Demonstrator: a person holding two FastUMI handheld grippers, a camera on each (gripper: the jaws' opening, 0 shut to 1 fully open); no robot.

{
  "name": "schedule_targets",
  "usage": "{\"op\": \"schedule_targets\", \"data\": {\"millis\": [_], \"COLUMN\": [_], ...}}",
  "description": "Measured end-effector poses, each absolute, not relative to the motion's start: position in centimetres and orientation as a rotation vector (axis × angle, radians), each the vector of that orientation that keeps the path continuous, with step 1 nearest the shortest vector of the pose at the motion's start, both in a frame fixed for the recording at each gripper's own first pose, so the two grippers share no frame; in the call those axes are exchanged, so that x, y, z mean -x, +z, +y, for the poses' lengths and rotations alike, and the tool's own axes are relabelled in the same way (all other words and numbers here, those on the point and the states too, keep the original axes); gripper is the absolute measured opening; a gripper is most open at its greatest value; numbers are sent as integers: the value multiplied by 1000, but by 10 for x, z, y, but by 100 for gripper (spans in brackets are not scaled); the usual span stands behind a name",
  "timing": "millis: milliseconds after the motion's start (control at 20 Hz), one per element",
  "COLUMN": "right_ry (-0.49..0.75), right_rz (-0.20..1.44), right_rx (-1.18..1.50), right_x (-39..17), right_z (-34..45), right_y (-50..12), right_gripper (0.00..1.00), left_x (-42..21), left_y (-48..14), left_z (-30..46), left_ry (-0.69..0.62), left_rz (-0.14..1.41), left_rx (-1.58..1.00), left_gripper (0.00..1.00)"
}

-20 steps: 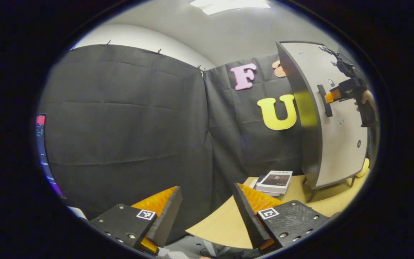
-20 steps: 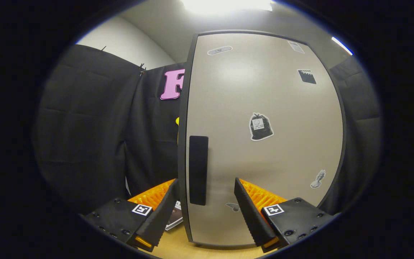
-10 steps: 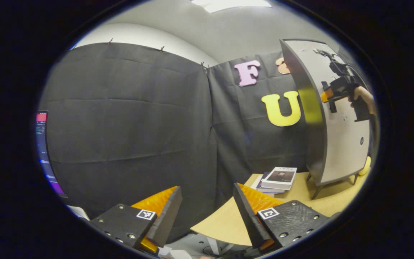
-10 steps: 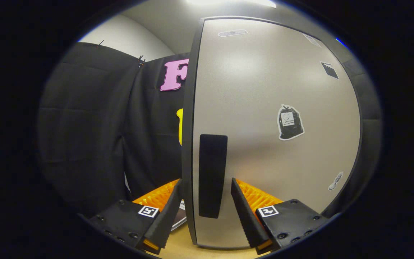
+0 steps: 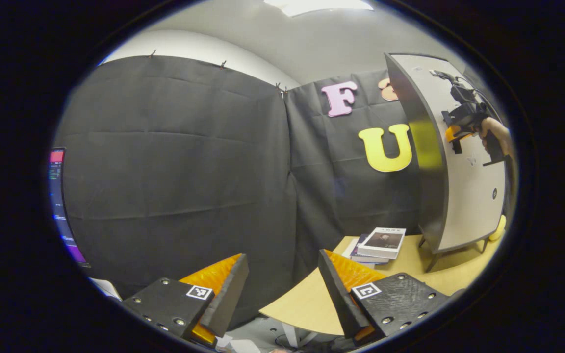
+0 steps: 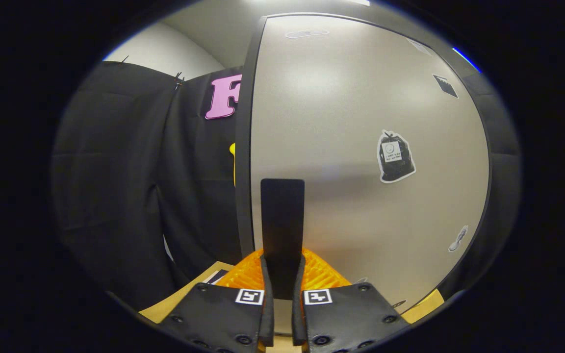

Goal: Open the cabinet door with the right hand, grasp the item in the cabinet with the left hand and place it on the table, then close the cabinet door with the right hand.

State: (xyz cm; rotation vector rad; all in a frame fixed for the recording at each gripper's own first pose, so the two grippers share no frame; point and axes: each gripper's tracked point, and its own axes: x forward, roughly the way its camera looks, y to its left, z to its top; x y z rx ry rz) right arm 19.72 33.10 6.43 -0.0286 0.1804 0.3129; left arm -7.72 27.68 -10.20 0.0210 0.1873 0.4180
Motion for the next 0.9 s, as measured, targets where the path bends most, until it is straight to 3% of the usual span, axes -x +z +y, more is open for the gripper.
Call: {"op": "schedule_targets", "data": {"millis": [900], "right_ry": [580], "right_rz": [225], "right_rx": [14], "right_x": [-147], "right_z": [316], "right_y": [76], "right_gripper": [15], "left_x": [17], "left_y": [-76], "left_z": [166], "left_ry": [188], "left_rz": [114], "left_rx": [-14], "left_gripper": [87]}}
